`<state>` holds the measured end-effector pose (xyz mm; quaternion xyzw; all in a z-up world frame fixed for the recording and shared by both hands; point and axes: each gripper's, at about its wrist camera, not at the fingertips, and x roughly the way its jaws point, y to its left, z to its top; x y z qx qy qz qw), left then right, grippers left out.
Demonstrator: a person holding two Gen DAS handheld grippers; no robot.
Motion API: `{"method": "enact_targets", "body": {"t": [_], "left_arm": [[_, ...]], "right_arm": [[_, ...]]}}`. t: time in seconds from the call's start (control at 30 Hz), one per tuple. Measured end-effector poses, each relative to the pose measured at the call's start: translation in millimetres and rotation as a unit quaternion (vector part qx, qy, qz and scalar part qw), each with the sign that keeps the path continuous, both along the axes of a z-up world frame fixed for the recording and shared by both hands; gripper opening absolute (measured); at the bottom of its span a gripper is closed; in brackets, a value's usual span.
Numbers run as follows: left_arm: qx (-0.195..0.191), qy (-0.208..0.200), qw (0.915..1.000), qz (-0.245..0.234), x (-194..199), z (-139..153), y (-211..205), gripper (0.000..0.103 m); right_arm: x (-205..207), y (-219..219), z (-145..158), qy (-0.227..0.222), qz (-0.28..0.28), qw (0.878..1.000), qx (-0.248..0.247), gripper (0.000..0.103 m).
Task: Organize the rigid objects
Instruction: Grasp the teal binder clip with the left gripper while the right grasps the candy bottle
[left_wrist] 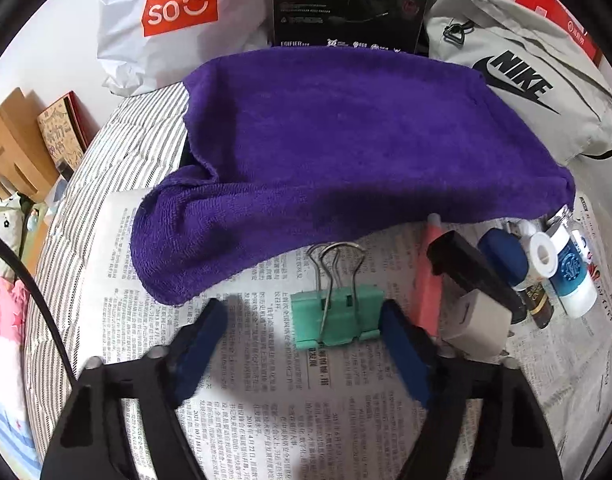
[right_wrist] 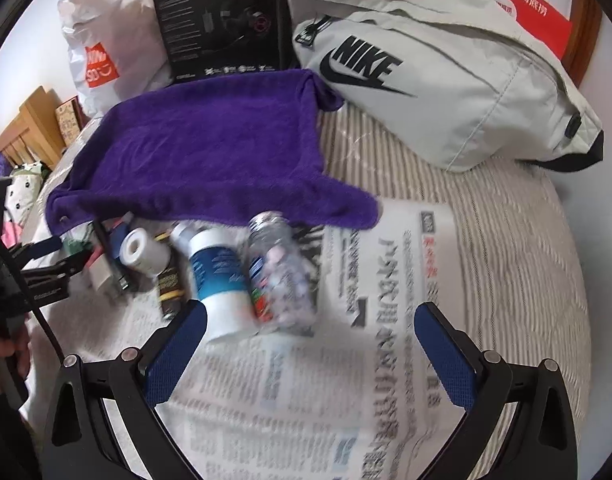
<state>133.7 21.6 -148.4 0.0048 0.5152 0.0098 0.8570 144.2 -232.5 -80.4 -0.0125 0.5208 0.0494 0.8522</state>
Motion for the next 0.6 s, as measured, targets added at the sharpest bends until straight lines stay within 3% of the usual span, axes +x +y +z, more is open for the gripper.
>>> {"method": "enact_targets", "body": {"t": [0.03, 0.1, 0.3, 0.6], "left_arm": [[-0.001, -0.001, 1.0000, -0.001, -1, 1, 0, 0.060], [-0.006, -0.005, 1.0000, -0.002, -2, 3, -1, 0.039], [-0.005, -0.003, 0.9999, -0.009, -4, 5, -1, 0.039], [-0.002, 0.001, 0.9999, -0.010, -1, 4, -2, 0.039]], "right_arm": [[4, -2, -1, -0.004, -0.003, 1.000, 0.001, 0.101], [12, -6, -4, -0.003, -0.005, 1.000, 0.004, 0.098], [31, -1, -18, 0.017, 0.026, 0.999, 0.014, 0.081], [41, 24, -49, 0.057, 0.095, 0.994, -0.016, 0.061]]}}
